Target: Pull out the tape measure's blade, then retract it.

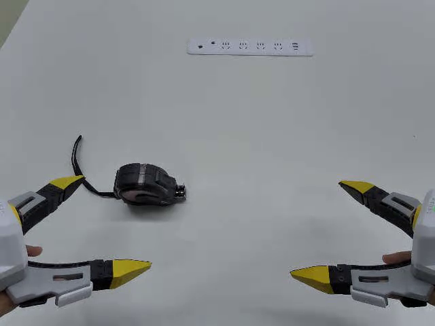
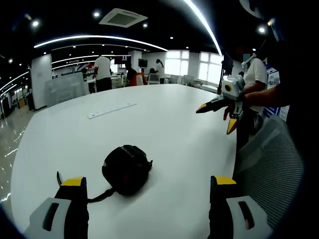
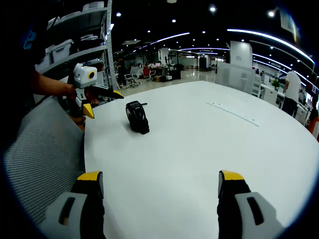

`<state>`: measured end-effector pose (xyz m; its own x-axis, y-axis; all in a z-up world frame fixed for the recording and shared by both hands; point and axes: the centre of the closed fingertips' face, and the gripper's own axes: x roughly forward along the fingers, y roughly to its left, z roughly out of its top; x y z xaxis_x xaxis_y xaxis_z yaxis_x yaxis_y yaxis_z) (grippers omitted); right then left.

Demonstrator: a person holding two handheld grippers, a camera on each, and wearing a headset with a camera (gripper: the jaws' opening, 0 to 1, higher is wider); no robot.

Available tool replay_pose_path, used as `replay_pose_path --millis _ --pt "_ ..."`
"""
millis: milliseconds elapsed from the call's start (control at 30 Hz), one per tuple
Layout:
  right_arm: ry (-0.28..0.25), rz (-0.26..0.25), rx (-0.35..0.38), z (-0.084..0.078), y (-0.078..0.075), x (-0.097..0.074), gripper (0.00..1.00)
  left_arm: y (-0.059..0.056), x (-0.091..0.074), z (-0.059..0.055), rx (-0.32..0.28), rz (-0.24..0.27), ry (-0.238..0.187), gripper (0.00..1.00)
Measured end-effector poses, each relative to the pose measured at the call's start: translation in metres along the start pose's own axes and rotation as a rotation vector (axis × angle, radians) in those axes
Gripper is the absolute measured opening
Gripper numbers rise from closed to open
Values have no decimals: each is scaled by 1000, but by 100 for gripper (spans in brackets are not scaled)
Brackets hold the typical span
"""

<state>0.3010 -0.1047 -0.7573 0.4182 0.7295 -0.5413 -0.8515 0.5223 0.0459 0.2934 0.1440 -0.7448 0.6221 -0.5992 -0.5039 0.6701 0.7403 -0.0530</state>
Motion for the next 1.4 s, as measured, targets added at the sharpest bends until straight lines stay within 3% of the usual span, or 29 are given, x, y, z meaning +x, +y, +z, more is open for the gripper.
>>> replay_pose_path --millis 367,1400 --pt "9 7 -16 1 -1 1 97 1 -1 2 4 -4 1 99" --pt "35 64 -104 13 -13 19 92 20 12 8 69 -43 39 93"
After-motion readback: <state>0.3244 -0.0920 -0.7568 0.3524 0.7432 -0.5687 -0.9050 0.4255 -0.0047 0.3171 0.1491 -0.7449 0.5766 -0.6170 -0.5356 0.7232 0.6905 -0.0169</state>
